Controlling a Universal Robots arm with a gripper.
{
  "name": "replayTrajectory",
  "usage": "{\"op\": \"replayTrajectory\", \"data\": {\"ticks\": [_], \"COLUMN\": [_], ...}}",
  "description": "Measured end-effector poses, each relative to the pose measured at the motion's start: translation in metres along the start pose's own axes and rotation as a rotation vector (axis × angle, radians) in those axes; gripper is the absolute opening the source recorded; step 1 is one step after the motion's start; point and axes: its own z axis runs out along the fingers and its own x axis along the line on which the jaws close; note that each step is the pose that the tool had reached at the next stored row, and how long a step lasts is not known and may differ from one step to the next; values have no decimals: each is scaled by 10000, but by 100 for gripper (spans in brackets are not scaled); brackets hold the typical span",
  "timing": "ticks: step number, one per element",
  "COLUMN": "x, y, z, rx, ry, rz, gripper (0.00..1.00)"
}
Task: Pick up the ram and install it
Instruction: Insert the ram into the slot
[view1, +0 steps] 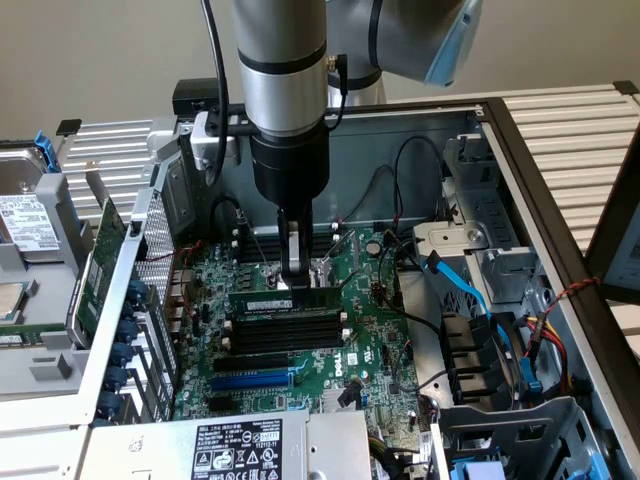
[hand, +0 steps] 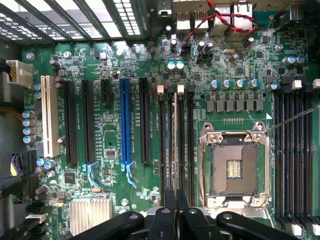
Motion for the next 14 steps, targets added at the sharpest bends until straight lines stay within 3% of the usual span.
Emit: {"op": "replayTrajectory", "data": {"ticks": [5,10,14], "x": [30,31,31], "y": [-2,-2,-2], "z": [2,7,13], "rx": [-2,-23,-21], "ry": [25,140,179], "rz": [1,-26,-84], "gripper": [12,12,12]}}
